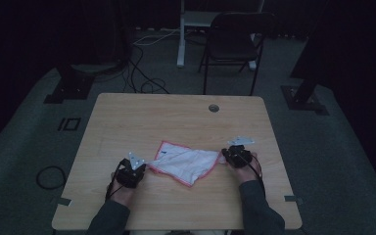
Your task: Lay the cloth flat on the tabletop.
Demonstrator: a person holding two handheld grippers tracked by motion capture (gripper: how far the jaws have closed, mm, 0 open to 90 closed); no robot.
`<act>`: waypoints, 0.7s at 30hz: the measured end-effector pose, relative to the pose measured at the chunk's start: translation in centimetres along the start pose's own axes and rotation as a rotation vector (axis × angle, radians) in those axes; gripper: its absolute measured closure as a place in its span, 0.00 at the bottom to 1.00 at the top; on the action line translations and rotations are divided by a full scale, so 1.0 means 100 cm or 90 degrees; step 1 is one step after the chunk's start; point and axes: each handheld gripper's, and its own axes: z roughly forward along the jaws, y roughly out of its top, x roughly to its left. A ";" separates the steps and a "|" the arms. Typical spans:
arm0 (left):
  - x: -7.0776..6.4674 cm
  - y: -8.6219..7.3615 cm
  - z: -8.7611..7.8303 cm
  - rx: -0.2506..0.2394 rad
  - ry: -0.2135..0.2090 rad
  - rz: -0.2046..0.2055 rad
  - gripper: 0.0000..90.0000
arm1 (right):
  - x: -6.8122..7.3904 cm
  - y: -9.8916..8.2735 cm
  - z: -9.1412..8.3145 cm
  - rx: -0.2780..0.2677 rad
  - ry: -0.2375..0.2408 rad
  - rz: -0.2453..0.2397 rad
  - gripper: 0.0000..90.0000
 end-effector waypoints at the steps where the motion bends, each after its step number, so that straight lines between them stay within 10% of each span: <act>1: 0.001 0.000 0.000 0.002 0.001 -0.002 0.99 | -0.002 0.000 0.000 0.001 -0.001 0.002 0.99; 12: 0.001 0.001 0.000 -0.002 0.007 -0.007 0.99 | 0.011 0.003 -0.017 -0.033 -0.007 -0.025 0.84; 21: 0.000 0.000 0.000 -0.005 0.006 -0.010 0.98 | 0.046 -0.007 -0.029 -0.050 0.060 -0.060 0.85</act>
